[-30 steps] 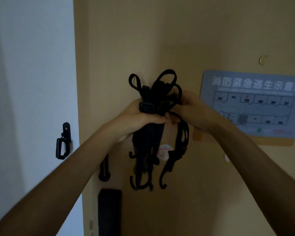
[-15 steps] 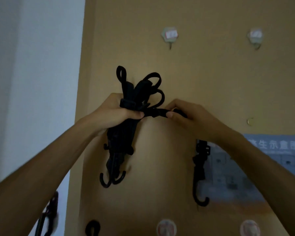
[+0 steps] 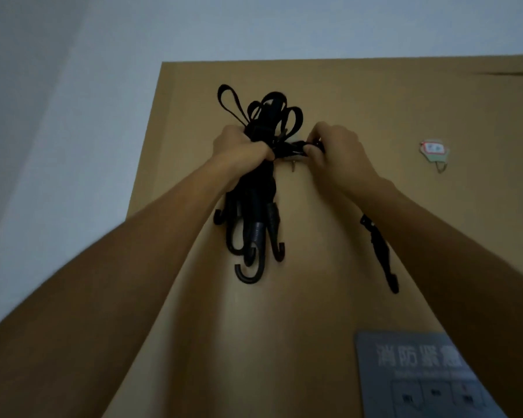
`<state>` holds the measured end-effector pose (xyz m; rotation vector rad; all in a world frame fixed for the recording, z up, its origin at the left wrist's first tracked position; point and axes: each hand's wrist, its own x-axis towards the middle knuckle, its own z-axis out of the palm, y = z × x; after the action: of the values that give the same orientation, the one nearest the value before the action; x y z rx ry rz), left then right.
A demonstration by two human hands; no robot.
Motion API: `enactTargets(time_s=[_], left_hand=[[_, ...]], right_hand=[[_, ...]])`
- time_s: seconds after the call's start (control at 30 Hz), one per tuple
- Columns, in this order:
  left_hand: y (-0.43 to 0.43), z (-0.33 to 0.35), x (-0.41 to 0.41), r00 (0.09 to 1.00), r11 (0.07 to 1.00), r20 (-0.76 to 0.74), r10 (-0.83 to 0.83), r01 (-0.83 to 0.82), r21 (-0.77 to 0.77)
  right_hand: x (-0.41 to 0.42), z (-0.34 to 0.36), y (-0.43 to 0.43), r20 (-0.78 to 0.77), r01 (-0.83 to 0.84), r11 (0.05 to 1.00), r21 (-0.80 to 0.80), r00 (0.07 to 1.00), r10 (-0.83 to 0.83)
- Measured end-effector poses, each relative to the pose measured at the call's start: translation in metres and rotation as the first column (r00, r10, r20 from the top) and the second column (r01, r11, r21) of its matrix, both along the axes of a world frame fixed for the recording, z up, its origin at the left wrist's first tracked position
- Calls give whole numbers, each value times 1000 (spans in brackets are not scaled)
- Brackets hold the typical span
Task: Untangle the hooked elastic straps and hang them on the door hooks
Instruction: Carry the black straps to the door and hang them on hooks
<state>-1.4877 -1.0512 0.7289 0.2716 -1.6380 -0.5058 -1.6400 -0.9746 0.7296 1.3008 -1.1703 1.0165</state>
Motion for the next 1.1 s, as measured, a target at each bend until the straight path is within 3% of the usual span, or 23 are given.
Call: enactTargets(time_s=[0.1, 0.27, 0.4, 0.53, 0.7, 0.97, 1.1], left_hand=[[-1, 6, -10, 999, 997, -16, 39, -38, 61], [-7, 0, -16, 1000, 988, 19, -7, 4, 151], [-7, -14, -23, 993, 969, -29, -116, 119, 218], [-4, -28, -31, 972, 930, -89, -218, 234, 283], [-2, -43, -29, 930, 864, -157, -333, 368, 343], [-14, -72, 6, 925, 869, 11, -379, 352, 348], [-11, -91, 26, 903, 834, -60, -425, 416, 363]], right_hand=[[-2, 4, -8, 18, 78, 997, 9, 997, -78], [-5, -13, -14, 7, 64, 998, 3, 998, -64], [-3, -30, -17, 51, 10, 1000, 25, 999, -12], [7, -44, -21, 195, -79, 997, 19, 978, 74], [19, -57, -16, 207, 17, 1000, 9, 978, -19], [23, -80, -1, 198, 66, 998, 15, 978, -68], [25, -94, 9, 216, 11, 999, 35, 976, -19]])
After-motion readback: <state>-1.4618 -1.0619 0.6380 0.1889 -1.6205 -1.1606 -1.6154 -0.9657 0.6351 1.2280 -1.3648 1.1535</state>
